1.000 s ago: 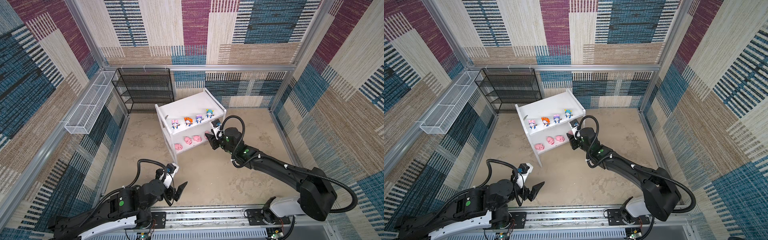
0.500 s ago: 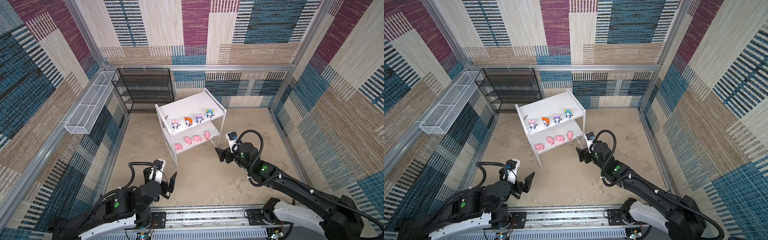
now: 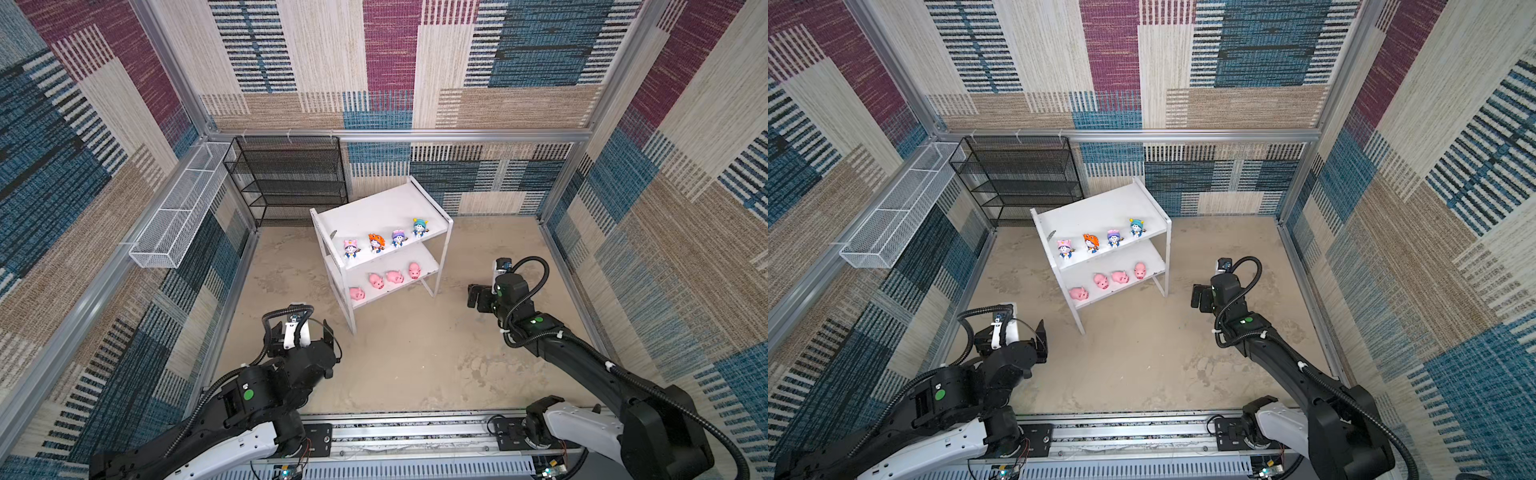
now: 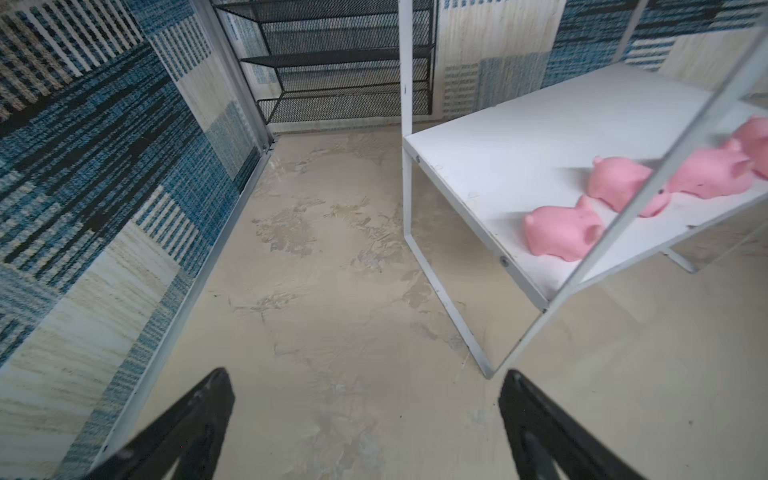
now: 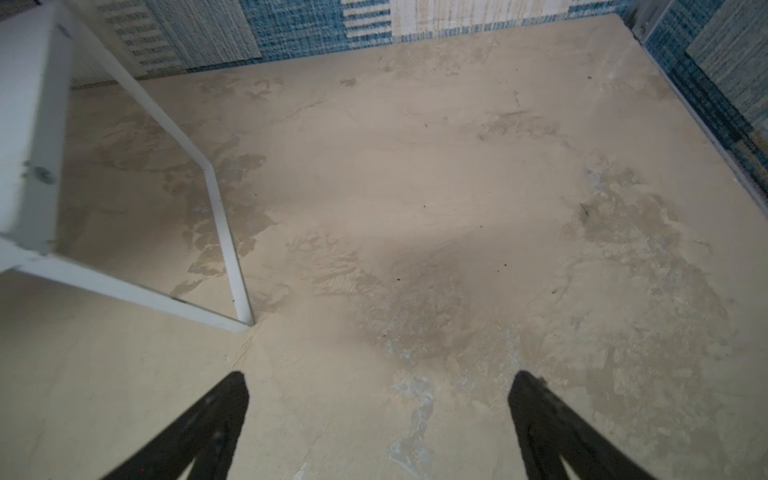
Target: Place and organize the plastic toys onto the shelf
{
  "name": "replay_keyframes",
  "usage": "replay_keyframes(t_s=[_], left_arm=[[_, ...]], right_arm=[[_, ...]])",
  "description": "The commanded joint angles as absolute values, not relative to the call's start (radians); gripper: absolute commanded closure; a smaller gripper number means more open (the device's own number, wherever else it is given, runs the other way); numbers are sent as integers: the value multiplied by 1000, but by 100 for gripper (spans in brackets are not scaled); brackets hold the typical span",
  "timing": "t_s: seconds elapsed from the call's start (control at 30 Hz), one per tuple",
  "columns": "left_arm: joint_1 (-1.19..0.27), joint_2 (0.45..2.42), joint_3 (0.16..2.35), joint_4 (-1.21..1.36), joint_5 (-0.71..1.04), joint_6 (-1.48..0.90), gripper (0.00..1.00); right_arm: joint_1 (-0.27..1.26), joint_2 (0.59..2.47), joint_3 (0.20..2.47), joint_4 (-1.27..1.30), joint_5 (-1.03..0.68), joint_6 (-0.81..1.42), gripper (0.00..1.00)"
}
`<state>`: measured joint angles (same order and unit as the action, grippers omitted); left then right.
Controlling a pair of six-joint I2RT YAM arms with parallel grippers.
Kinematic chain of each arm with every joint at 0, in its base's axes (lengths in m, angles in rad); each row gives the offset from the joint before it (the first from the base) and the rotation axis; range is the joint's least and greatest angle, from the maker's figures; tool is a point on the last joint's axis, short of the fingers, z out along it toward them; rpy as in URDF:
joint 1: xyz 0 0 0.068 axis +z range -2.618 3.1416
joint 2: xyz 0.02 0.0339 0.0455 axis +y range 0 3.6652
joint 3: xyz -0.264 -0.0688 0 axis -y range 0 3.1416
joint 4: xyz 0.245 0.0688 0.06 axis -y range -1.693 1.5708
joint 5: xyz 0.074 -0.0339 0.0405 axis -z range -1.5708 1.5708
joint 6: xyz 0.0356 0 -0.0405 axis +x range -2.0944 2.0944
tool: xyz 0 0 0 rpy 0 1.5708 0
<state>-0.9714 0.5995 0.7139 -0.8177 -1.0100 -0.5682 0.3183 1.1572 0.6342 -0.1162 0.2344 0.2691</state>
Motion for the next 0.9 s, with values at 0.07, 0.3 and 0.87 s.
replay_keyframes(t_s=[0.07, 0.3, 0.87], left_arm=[[-759, 618, 718, -607, -833, -392, 0], [-432, 769, 756, -490, -547, -294, 0], [-183, 1283, 707, -24, -563, -153, 0]], right_arm=[[255, 1214, 652, -25, 213, 202, 0], [188, 1252, 581, 216, 140, 76, 0], [128, 1435, 347, 927, 59, -91, 0]])
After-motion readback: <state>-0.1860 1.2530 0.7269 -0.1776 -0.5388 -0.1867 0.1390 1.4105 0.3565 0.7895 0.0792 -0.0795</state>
